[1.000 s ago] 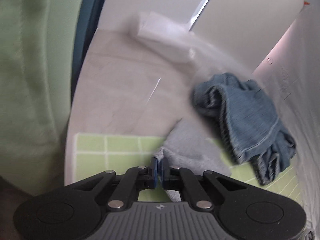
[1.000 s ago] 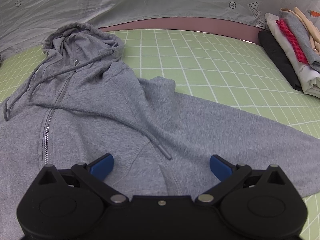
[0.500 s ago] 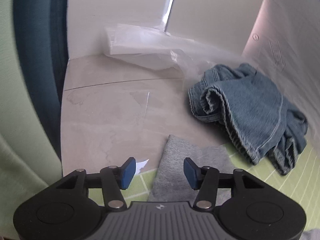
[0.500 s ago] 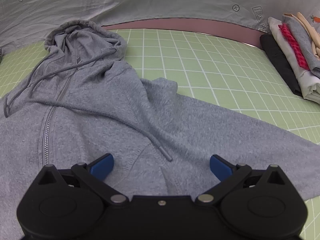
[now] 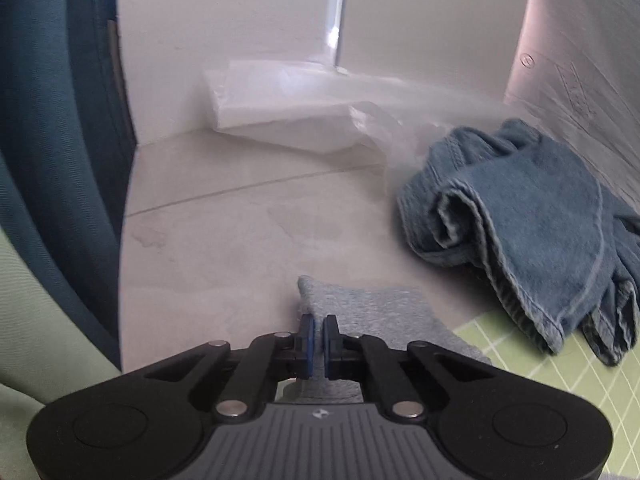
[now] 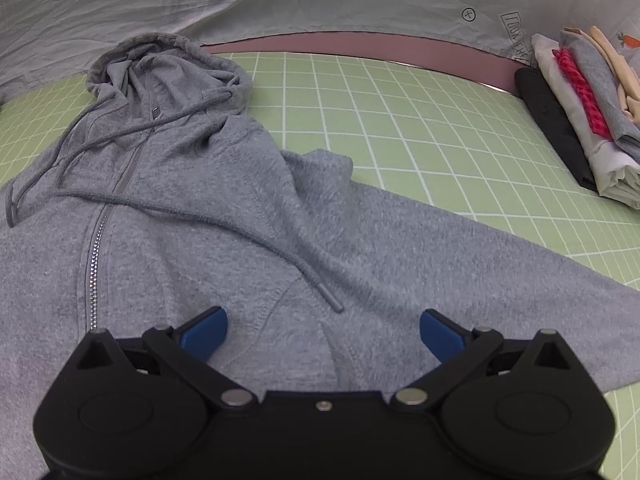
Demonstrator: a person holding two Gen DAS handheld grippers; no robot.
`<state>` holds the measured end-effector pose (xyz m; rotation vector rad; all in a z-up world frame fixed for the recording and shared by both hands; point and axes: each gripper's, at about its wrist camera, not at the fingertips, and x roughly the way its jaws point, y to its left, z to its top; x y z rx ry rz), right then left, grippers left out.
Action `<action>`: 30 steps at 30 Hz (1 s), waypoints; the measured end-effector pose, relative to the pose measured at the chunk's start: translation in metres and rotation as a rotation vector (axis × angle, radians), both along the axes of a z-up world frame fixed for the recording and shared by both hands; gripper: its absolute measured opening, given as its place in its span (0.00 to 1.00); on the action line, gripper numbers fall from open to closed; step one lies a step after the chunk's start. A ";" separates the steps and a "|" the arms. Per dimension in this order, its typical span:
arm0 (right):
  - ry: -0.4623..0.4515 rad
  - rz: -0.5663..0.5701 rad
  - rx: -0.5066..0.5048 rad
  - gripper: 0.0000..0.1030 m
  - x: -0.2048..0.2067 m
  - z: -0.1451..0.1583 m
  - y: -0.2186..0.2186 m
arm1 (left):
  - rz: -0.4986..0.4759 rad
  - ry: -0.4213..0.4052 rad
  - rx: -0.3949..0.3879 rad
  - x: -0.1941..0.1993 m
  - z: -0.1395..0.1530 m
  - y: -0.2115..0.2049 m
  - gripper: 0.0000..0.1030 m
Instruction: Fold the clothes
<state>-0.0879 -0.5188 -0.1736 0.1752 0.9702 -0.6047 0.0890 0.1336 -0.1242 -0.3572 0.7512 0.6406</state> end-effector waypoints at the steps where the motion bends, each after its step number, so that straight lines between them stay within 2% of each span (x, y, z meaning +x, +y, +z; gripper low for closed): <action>1: 0.000 0.002 -0.001 1.00 0.000 0.000 0.000 | 0.030 -0.009 0.011 -0.003 0.003 0.003 0.04; 5: -0.004 0.002 0.001 1.00 -0.001 -0.001 0.000 | 0.093 0.028 0.096 -0.013 0.007 0.015 0.05; 11: -0.011 0.008 0.005 1.00 0.000 -0.001 -0.002 | 0.097 0.142 0.130 -0.023 -0.003 0.007 0.06; 12: -0.012 0.008 0.006 1.00 0.000 -0.001 -0.002 | 0.098 0.158 0.134 -0.024 -0.003 0.004 0.10; 14: -0.014 0.007 0.008 1.00 0.000 -0.001 -0.002 | 0.092 0.173 0.143 -0.027 0.001 -0.003 0.11; 16: -0.017 0.006 0.010 1.00 0.000 -0.001 -0.002 | 0.061 0.152 0.160 -0.030 0.010 -0.016 0.27; 19: -0.018 0.007 0.006 1.00 0.000 -0.001 -0.002 | -0.066 0.117 0.184 -0.025 0.022 -0.049 0.41; 22: -0.022 0.008 0.007 1.00 0.001 -0.001 -0.002 | -0.229 0.084 0.171 -0.016 0.024 -0.091 0.48; 28: -0.044 -0.004 0.034 1.00 0.000 -0.003 -0.008 | -0.626 0.096 0.023 0.007 0.003 -0.179 0.50; 30: -0.052 -0.009 0.043 1.00 0.000 -0.004 -0.009 | -0.729 0.104 0.012 0.012 -0.002 -0.208 0.50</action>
